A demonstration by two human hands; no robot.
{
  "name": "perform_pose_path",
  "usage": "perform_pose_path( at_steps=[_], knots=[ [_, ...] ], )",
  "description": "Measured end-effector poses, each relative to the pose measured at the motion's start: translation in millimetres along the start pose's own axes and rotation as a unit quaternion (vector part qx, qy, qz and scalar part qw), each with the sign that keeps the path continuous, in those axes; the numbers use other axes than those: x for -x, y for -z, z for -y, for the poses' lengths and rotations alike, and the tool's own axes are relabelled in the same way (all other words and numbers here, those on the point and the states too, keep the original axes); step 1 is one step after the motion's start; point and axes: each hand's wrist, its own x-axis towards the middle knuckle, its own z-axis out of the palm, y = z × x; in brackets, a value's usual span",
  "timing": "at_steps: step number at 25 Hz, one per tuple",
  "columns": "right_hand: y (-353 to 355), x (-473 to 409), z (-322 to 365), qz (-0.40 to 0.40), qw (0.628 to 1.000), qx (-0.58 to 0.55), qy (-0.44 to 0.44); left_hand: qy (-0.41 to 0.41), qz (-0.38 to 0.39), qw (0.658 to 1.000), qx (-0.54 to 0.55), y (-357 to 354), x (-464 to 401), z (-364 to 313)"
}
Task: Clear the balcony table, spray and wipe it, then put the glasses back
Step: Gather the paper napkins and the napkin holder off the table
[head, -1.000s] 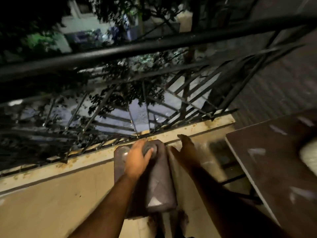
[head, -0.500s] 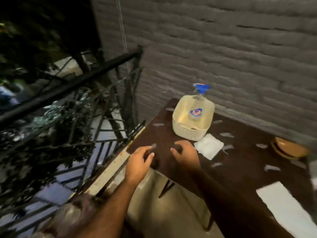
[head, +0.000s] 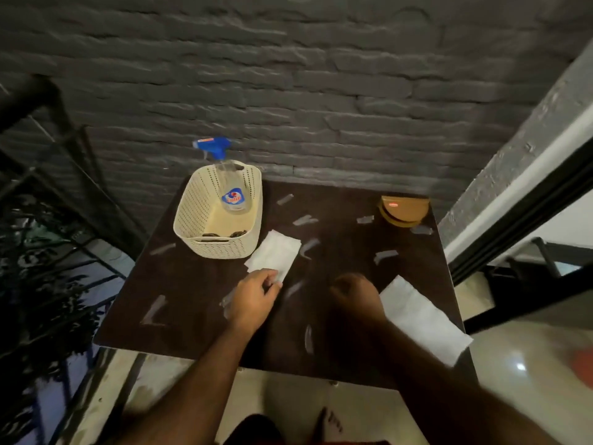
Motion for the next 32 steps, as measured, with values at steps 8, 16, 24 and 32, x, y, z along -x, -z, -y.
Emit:
perform_pose_path(
  at_steps=[8, 16, 24, 32],
  knots=[
    [-17, -6, -5, -0.008, 0.993, -0.057, -0.101, 0.039, 0.125, 0.989, -0.075, -43, -70, 28],
    [-33, -27, 13, -0.016, 0.985, -0.065, -0.159, 0.032, 0.163, 0.975, -0.147, -79, -123, 48],
    [-30, -53, 6, 0.019, 0.980, -0.085, -0.179, 0.019, 0.165, 0.962, -0.215, -92, -146, 47],
    [-28, -90, 17, 0.020, 0.805, -0.506, -0.308, 0.280, 0.271, 0.806, 0.446, -70, -146, -7]
  ],
)
